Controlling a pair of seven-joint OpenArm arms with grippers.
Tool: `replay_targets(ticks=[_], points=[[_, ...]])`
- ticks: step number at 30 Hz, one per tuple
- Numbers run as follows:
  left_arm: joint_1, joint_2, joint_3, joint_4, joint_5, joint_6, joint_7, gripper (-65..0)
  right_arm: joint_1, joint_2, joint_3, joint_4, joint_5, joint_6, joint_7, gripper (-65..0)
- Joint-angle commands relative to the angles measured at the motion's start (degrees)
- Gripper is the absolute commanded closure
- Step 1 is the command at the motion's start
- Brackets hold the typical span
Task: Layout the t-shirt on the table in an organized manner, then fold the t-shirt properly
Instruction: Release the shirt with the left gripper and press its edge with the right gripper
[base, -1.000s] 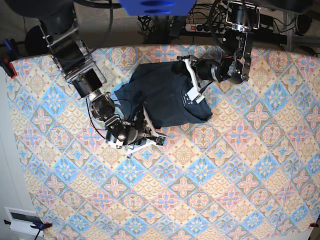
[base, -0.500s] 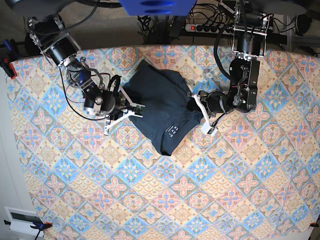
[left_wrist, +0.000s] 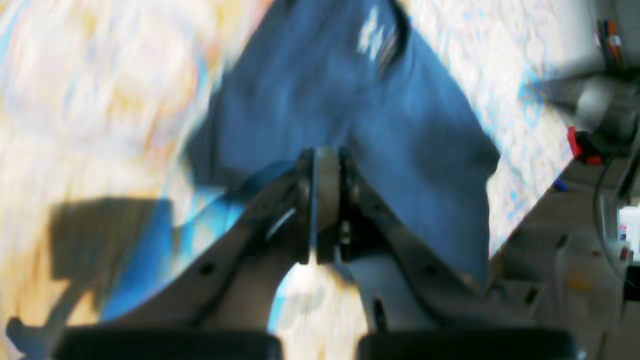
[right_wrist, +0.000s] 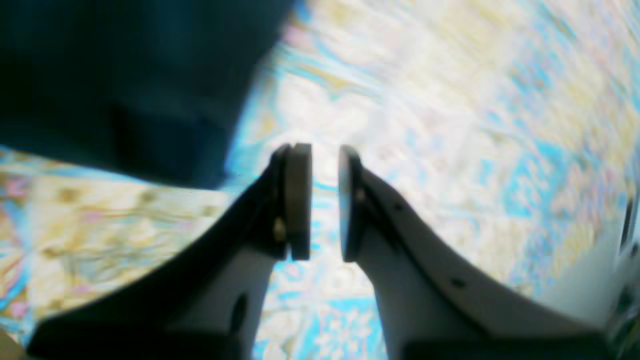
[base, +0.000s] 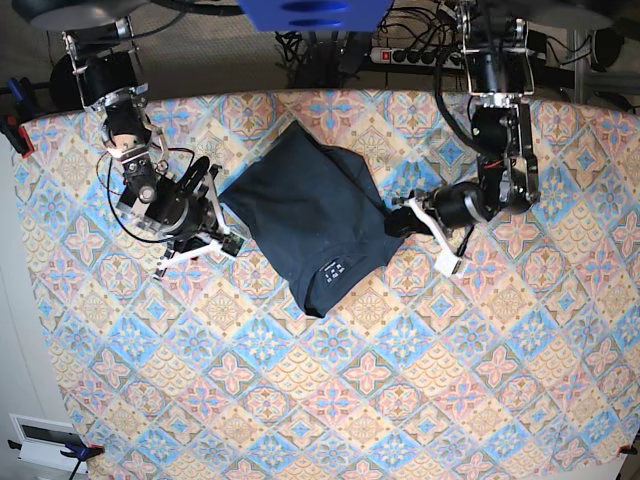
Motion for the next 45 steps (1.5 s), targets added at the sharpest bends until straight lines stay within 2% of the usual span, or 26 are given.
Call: replay_targets(ticks=[1, 6, 8, 12, 14, 17, 22, 27, 31, 35, 38, 42, 45], points=[[0.54, -0.14, -0.45, 2.47, -1.61, -0.52, -0.82, 0.0, 1.13, -1.36, 1.33, 0.17, 0.41, -0.25, 1.87, -8.5], [3.70, 0.57, -0.18, 1.59, -1.34, -0.43, -1.34, 0.0, 1.13, -5.67, 3.79, -9.59, 0.33, -0.25, 3.10, -8.5], [3.09, 1.45, -0.18, -1.49, -1.34, -0.43, -3.80, 0.0, 1.13, -6.90, 3.79, -13.28, 0.24, -0.25, 3.10, -8.5], [-0.52, 2.41, 0.52, -8.79, -0.02, -0.43, -7.50, 0.0, 2.10, -7.51, 3.61, -15.30, 0.24, -0.25, 3.10, -8.5], [-3.07, 3.21, 3.25, -12.83, 2.79, -0.43, -9.26, 0.0, 1.83, -7.51, 3.52, -14.95, 0.24, -0.25, 2.66, -8.5], [-6.41, 3.47, 8.34, -16.87, 5.60, -0.43, -13.65, 0.0, 0.07, -7.25, 3.35, -11.43, 0.24, -0.25, 2.48, -8.5], [-11.77, 5.14, 15.11, -26.02, 6.13, -0.43, -19.80, 0.0, -6.96, -7.07, 4.58, -3.26, 0.24, -0.25, 2.74, -8.5], [-17.66, 7.78, 19.68, -35.95, 6.13, -0.43, -26.22, 0.0, -11.79, -7.16, 12.40, 5.01, 0.24, -0.25, 2.57, -8.5], [-19.51, 9.27, 21.27, -35.77, 5.69, -0.43, -26.75, 0.0, -15.49, -7.25, 16.62, 7.21, 0.24, -0.25, 3.01, -7.2], [-19.33, 9.27, 19.60, -31.91, 5.60, -0.43, -24.90, 0.0, -15.66, -9.18, 15.66, 7.73, 0.50, -0.25, 3.18, -4.6], [-16.61, 8.04, 11.86, -27.95, 5.60, -0.43, -22.09, 0.0, -14.52, -12.17, 13.55, 7.91, 1.12, -0.25, 4.24, -4.6], [-12.91, 7.25, 2.37, -22.41, 5.60, -0.43, -17.26, 0.0, -13.55, -15.95, 11.70, 7.82, 4.81, -0.25, 6.35, -4.6], [-9.75, 5.32, -1.59, -18.10, 5.60, -0.43, -14.35, 0.0, -11.88, -18.41, 11.61, 7.29, 7.80, -0.25, 6.26, -4.6]])
